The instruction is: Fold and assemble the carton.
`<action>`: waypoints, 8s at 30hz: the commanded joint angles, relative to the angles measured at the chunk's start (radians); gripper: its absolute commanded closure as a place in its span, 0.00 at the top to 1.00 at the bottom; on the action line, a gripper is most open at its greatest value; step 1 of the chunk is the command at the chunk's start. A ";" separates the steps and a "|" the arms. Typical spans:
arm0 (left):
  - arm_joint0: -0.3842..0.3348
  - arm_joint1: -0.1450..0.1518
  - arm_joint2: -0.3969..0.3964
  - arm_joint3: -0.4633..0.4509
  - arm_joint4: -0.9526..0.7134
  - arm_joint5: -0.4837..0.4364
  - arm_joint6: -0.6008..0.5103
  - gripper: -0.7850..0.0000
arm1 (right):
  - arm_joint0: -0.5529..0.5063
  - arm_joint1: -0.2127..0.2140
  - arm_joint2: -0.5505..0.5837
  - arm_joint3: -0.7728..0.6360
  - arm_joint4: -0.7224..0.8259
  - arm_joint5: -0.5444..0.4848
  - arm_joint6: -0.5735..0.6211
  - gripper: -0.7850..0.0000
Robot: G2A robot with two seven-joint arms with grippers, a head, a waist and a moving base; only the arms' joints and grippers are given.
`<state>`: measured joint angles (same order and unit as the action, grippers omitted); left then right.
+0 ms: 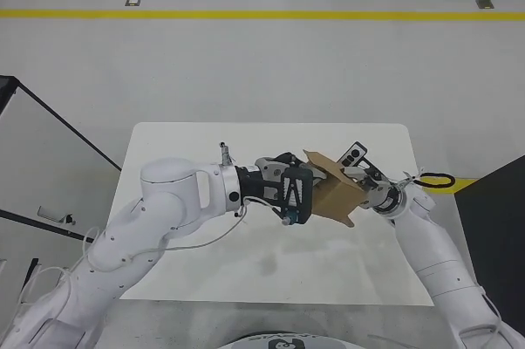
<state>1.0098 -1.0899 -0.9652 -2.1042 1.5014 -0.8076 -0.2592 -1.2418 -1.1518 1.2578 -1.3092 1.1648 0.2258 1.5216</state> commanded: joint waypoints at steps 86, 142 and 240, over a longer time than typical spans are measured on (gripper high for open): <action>0.013 -0.004 -0.046 -0.012 0.003 0.018 0.005 0.00 | 0.001 -0.001 0.009 0.024 0.012 -0.004 -0.015 0.00; -0.008 -0.013 0.018 -0.020 0.033 -0.045 0.003 0.00 | -0.020 -0.001 0.008 -0.011 0.014 0.006 -0.019 0.00; -0.039 0.001 -0.070 -0.018 0.019 -0.057 -0.041 0.00 | -0.006 0.019 0.083 -0.008 -0.113 -0.152 -0.070 0.00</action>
<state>0.9698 -1.0890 -1.0356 -2.1224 1.5236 -0.8638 -0.3001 -1.2480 -1.1326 1.3415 -1.3184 1.0430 0.0709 1.4492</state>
